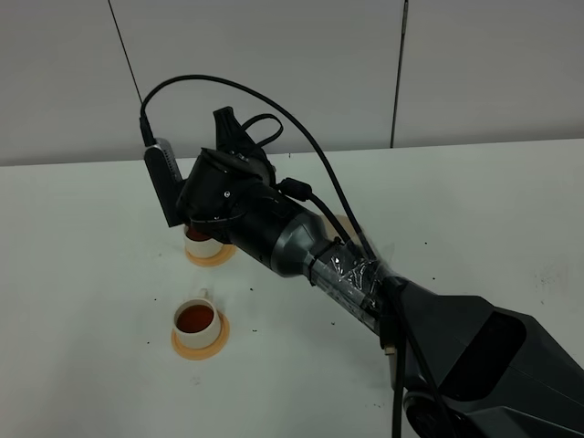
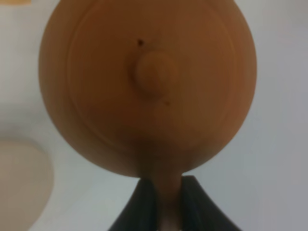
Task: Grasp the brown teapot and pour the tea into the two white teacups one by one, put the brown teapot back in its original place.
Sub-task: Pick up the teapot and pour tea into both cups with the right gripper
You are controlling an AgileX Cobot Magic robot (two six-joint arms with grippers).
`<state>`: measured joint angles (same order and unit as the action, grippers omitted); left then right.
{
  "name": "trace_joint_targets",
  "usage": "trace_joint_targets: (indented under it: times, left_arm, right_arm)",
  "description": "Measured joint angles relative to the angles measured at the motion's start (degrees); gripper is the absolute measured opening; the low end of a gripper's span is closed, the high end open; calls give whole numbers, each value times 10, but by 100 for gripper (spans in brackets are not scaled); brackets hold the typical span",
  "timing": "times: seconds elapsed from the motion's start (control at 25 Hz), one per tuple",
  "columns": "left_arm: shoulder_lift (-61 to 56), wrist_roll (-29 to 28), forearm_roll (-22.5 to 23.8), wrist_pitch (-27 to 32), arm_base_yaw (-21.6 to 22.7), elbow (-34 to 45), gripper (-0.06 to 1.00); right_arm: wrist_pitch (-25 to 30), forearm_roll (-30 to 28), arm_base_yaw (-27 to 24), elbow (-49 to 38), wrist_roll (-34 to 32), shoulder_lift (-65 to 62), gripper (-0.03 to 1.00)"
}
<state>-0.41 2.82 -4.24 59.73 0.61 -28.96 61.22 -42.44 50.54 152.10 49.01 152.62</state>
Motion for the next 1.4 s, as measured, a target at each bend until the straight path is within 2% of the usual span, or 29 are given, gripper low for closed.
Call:
trace_joint_targets:
  times: [0.32, 0.48, 0.88, 1.4]
  left_arm:
    - [0, 0, 0, 0, 0, 0, 24]
    - [0, 0, 0, 0, 0, 0, 24]
    - [0, 0, 0, 0, 0, 0, 24]
    - [0, 0, 0, 0, 0, 0, 24]
  right_arm:
    - [63, 53, -1, 14, -2, 0, 9]
    - [87, 104, -10, 35, -5, 0, 9]
    - [92, 186, -40, 67, -2, 0, 9]
    - [93, 247, -73, 68, -35, -7, 9]
